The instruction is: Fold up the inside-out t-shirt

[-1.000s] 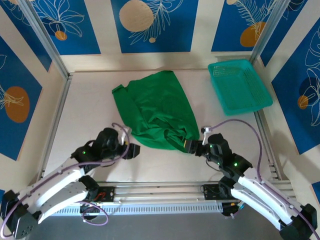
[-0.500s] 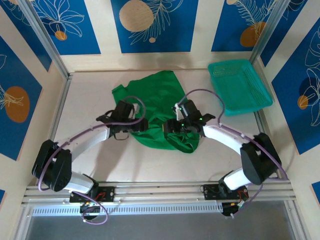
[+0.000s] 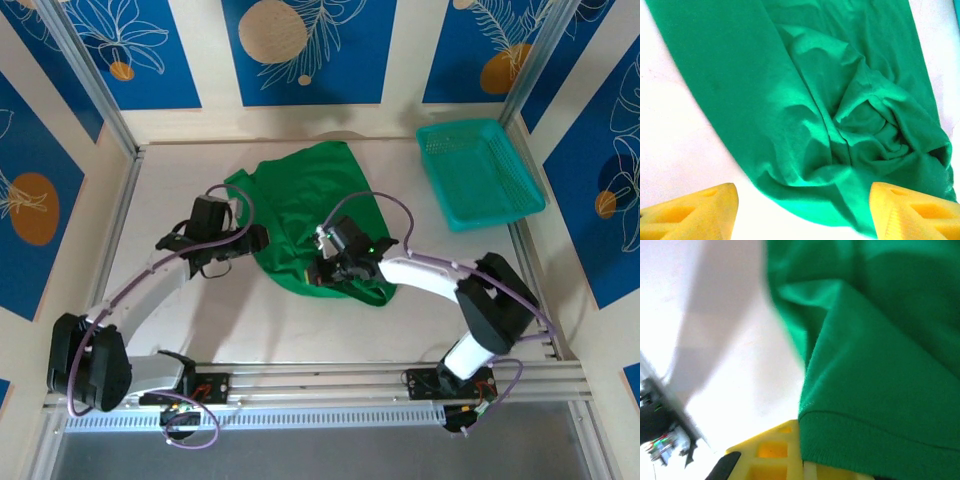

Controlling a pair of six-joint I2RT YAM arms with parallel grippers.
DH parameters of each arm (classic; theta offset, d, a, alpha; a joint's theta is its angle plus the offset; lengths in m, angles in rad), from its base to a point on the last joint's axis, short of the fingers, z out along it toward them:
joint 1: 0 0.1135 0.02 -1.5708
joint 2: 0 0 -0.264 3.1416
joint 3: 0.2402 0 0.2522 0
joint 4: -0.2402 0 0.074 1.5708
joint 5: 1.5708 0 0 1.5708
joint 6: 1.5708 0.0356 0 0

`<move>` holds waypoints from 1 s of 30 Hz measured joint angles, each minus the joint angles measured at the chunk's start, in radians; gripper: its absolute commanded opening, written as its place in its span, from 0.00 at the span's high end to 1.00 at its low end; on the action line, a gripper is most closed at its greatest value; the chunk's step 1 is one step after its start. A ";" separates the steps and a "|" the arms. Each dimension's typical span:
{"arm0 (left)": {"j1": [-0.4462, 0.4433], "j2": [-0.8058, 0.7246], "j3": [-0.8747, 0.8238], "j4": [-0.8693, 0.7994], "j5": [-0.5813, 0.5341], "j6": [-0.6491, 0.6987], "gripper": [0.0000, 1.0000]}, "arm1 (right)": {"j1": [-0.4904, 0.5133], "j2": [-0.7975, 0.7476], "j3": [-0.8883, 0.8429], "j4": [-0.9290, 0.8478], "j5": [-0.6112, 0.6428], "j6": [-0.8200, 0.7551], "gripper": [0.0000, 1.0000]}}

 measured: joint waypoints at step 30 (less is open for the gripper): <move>-0.180 0.166 -0.090 0.149 0.105 -0.069 0.33 | 0.017 -0.083 -0.236 0.035 0.166 0.078 0.80</move>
